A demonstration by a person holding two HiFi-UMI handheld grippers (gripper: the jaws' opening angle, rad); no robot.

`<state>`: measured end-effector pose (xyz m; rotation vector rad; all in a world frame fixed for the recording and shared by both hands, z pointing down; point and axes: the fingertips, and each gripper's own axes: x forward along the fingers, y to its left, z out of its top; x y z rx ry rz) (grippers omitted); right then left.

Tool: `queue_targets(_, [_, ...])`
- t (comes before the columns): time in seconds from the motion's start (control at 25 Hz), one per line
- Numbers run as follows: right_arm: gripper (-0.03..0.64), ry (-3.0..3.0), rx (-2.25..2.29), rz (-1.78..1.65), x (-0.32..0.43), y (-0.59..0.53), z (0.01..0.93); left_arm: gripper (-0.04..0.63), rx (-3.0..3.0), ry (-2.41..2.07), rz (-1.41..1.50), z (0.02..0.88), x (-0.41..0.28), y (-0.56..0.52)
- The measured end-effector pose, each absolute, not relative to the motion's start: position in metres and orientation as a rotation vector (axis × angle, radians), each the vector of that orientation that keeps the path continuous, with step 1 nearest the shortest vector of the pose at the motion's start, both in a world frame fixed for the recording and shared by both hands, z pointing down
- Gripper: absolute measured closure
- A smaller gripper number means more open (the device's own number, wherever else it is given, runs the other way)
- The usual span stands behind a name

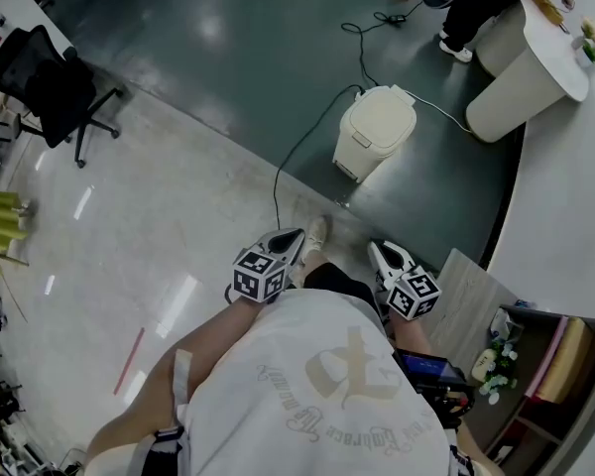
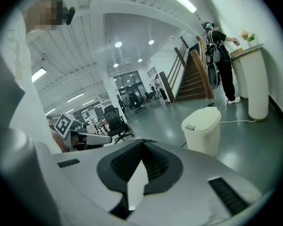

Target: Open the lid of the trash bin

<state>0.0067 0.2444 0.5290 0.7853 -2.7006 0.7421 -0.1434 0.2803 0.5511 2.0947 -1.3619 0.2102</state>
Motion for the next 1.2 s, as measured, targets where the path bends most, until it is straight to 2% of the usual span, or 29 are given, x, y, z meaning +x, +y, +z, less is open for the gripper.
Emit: queue_targets(1.2, [0.612,-2.689,0.971,0.803,-0.001,0.131,0.526,0.581,2.149,-1.289,0.289,0.545,-0.166,0.171])
